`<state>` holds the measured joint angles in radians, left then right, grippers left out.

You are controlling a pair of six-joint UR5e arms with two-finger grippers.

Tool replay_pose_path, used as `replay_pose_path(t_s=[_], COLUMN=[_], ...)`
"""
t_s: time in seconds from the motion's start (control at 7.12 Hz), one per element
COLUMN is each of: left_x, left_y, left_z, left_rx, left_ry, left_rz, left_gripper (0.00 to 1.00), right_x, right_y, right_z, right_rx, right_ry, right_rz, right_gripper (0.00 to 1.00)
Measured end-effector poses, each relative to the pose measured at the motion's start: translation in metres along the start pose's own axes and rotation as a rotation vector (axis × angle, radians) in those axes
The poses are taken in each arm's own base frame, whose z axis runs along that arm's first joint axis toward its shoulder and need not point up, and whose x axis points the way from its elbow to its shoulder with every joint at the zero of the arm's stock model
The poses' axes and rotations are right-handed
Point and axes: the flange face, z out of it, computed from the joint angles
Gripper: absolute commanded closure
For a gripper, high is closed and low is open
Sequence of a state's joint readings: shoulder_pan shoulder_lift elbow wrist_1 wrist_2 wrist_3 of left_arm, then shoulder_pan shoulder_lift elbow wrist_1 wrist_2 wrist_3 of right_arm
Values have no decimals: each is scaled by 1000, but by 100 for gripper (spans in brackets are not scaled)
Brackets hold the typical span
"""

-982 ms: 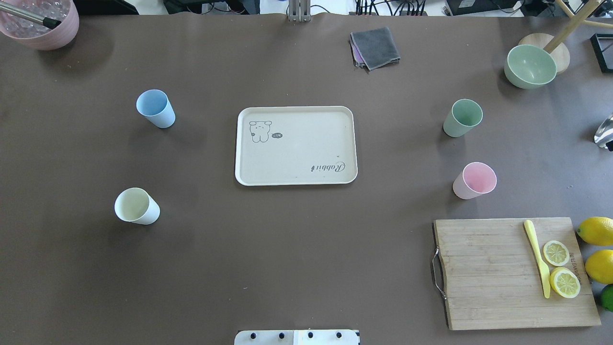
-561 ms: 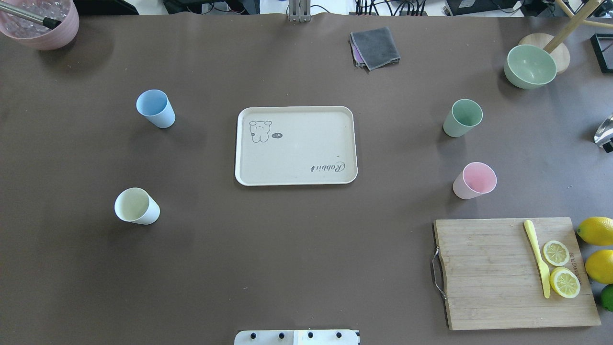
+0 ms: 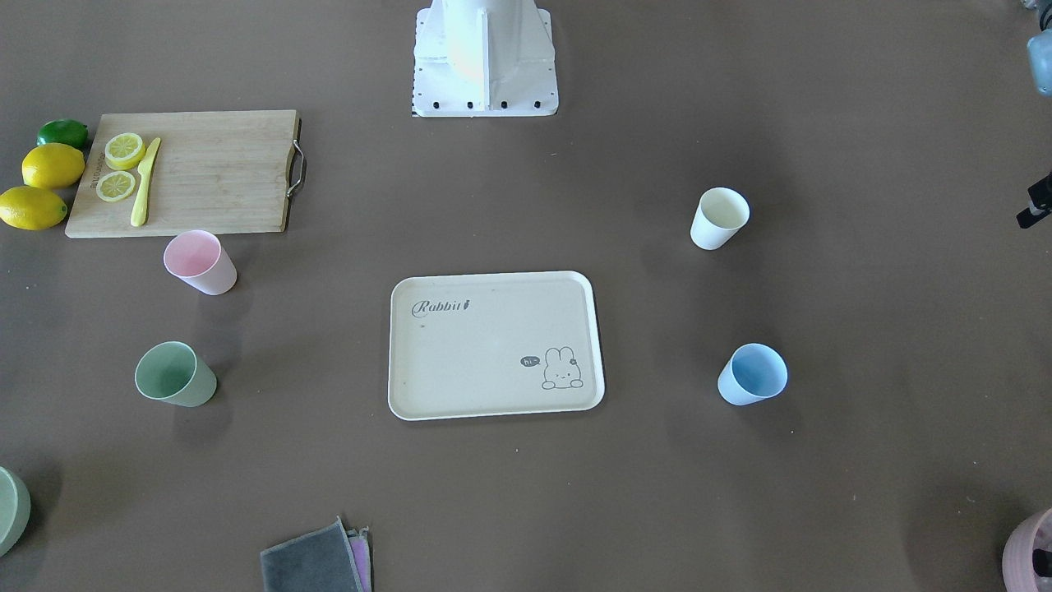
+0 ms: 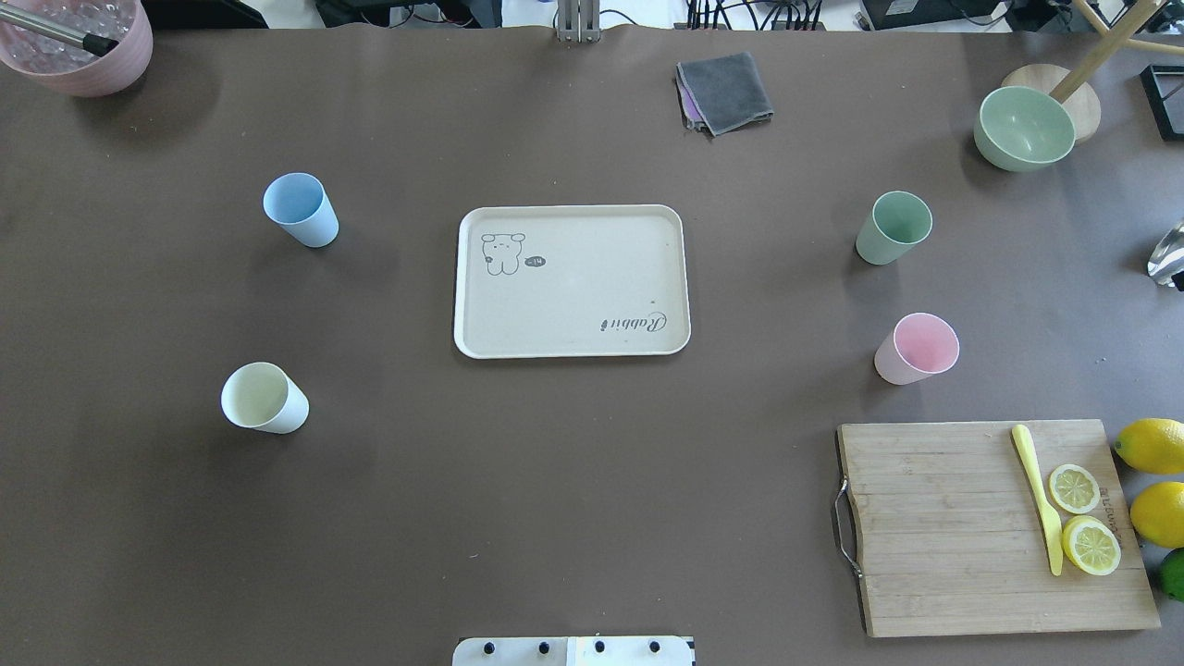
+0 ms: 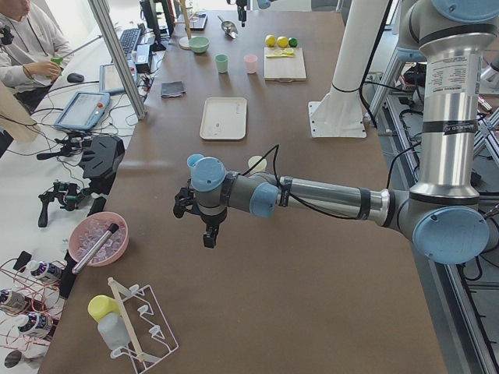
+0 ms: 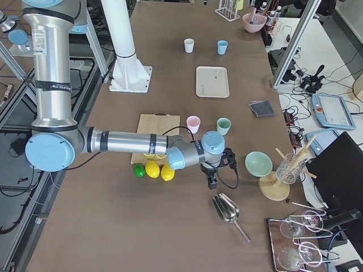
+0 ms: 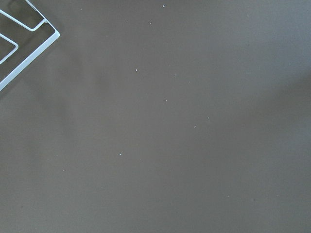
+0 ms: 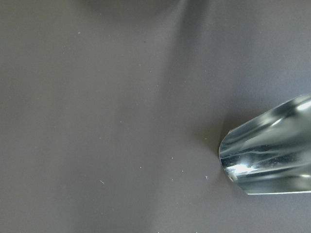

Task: Place all cups on tray

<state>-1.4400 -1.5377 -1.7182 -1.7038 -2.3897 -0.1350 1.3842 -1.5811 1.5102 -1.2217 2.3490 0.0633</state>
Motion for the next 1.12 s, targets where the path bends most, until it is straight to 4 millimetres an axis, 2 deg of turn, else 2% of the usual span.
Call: replay_pose_path(t_s=[0.28, 0.42, 0.7, 0.84, 1.12], left_x=[-10, -17, -35, -40, -44], left_y=[2, 4, 18, 23, 29], left_z=[-12, -20, -22, -21, -19], left_rx=[20, 33, 34, 33, 28], left_ry=[-5, -9, -21, -25, -27], left_rz=[-17, -9, 35, 43, 37], left_gripper=[2, 2, 2, 2, 2], right_x=[15, 22, 21, 17, 14], right_y=[1, 4, 4, 2, 4], right_z=[-31, -40, -57, -69, -78], right_rx=[56, 72, 102, 122, 137], right_ry=[-31, -37, -63, -67, -69], right_rz=[41, 58, 95, 130, 169], right_gripper=[0, 0, 0, 0, 0])
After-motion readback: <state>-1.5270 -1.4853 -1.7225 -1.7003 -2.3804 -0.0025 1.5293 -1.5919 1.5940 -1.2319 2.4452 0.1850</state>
